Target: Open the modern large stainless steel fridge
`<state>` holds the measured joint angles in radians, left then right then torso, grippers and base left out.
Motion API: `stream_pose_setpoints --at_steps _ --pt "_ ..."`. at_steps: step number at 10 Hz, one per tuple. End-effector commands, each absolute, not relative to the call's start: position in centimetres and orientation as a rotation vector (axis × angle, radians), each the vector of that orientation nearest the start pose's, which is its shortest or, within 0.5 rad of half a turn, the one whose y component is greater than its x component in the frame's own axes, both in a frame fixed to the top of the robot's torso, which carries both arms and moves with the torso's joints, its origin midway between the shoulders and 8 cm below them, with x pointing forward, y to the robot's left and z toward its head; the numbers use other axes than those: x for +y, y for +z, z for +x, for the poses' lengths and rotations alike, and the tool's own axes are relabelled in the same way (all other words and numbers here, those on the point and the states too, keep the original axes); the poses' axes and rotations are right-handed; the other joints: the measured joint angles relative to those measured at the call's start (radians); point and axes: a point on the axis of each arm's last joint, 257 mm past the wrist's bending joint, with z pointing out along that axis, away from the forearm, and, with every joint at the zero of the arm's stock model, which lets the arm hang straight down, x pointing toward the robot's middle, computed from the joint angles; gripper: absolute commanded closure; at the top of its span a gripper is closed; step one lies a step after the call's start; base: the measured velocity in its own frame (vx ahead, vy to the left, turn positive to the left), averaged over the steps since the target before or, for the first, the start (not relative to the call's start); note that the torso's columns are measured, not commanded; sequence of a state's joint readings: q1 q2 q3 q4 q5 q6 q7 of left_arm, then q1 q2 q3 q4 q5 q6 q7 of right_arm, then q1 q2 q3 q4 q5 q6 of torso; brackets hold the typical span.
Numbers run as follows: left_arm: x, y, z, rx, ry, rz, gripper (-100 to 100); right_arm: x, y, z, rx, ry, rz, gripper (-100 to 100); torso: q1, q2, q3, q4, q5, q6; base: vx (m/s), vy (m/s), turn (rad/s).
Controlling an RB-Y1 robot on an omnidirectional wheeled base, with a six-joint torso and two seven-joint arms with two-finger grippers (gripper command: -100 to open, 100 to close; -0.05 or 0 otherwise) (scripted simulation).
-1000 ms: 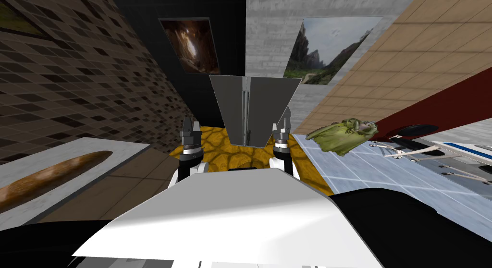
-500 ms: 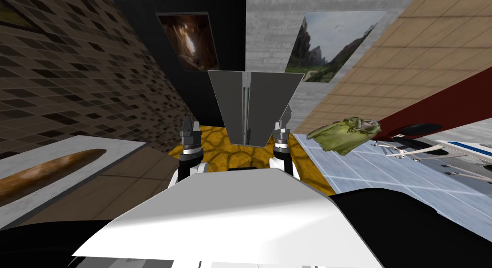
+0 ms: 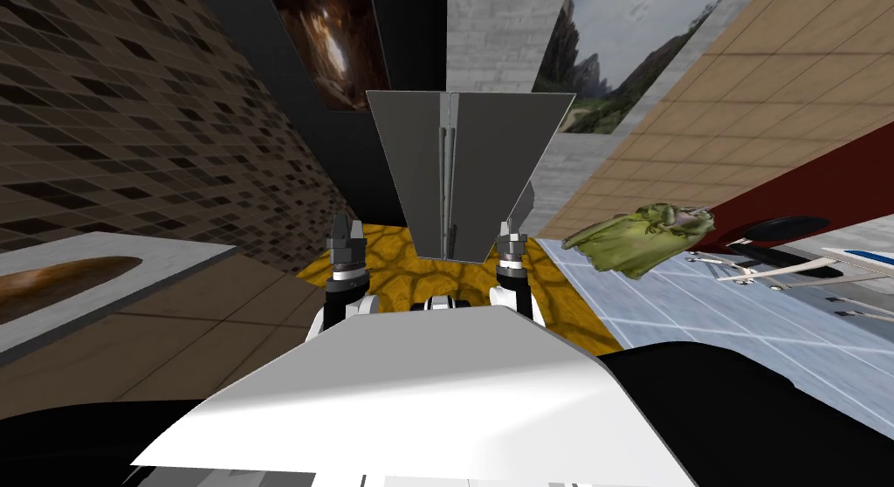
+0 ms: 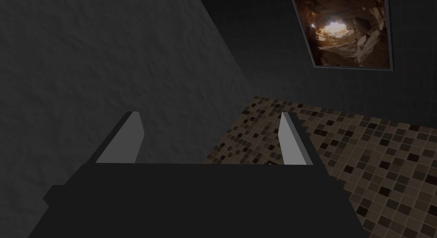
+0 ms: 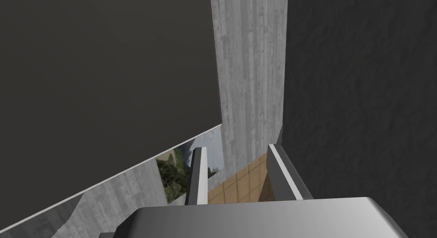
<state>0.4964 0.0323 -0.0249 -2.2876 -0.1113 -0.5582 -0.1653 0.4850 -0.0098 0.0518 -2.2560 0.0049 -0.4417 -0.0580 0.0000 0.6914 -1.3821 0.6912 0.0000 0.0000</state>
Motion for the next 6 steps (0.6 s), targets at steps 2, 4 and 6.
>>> stream_pose_setpoints --at_steps 2,4,6 --pt "25.0 3.7 33.6 0.687 -1.122 -0.447 0 -24.9 -0.4 37.3 0.777 1.376 0.686 -100 0.001 0.042 -0.089 0.043 0.0 0.0 0.019 0.021 0.055" --pt "25.0 3.7 33.6 0.687 -1.122 -0.447 0 -24.2 -1.2 38.0 0.856 1.357 0.654 -100 0.001 0.046 -0.094 0.046 0.0 0.0 0.025 0.029 0.06" --pt "25.0 3.7 33.6 0.687 -1.122 -0.447 0 -23.6 -2.1 38.9 0.938 1.329 0.619 -100 0.0 0.047 -0.094 0.047 0.0 0.0 0.025 0.029 0.067"
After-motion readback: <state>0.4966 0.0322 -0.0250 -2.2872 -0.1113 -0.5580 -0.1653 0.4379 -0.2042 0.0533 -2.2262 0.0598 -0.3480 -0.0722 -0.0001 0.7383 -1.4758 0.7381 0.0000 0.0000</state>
